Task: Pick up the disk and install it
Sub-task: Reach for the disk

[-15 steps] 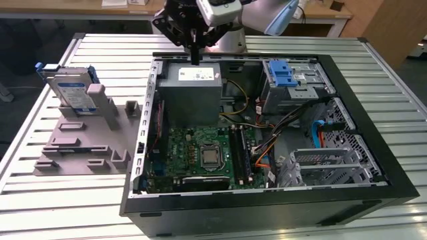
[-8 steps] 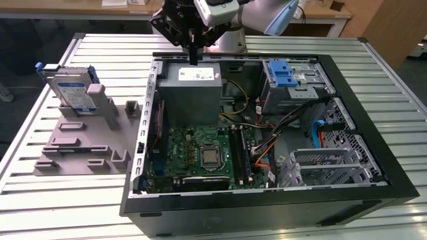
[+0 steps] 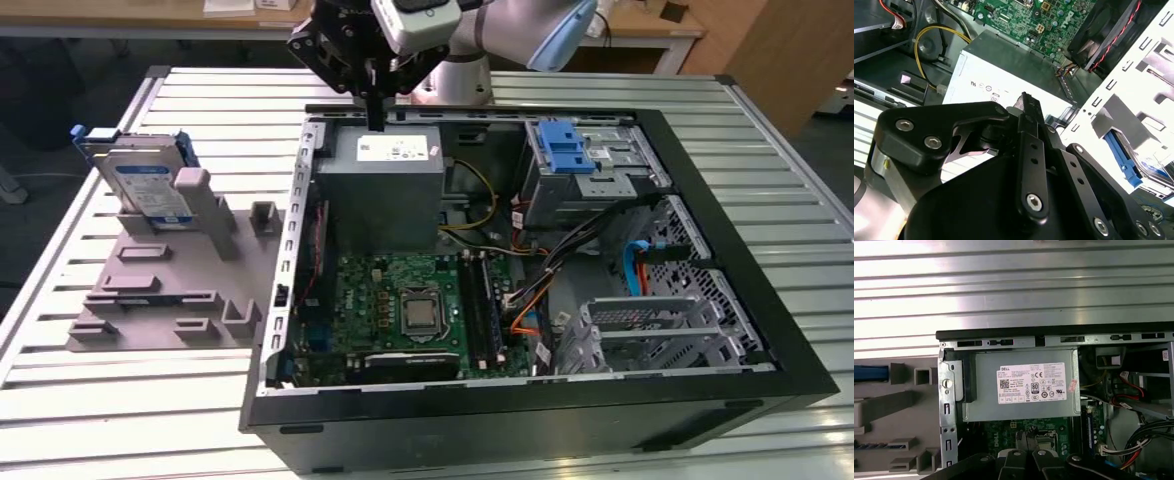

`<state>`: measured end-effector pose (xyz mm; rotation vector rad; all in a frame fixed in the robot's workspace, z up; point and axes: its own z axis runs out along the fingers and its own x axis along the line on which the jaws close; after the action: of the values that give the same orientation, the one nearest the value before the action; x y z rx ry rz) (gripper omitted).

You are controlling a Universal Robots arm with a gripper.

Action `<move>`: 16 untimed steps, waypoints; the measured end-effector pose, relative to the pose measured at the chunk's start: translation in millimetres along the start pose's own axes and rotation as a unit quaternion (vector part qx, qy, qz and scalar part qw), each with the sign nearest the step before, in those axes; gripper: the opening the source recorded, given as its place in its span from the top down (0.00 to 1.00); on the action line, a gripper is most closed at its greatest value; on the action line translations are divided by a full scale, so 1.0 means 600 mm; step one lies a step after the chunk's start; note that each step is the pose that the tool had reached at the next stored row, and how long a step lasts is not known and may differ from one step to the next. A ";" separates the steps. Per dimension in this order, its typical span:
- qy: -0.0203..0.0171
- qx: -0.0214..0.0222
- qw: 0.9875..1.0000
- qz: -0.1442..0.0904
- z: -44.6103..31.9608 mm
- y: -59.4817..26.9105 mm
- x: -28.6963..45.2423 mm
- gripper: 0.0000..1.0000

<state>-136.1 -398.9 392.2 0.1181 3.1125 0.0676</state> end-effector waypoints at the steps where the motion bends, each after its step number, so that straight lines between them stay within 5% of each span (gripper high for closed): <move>1: 0.000 0.000 1.000 0.000 0.000 0.000 0.000 0.89; 5: 0.000 0.000 1.000 0.000 0.000 0.000 0.001 0.89; 7: 0.000 0.000 1.000 0.000 0.003 -0.002 0.022 0.89; 16: 0.000 0.000 1.000 0.000 0.003 -0.002 0.025 0.89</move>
<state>-151.1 -398.9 390.0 0.1180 3.1125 0.0677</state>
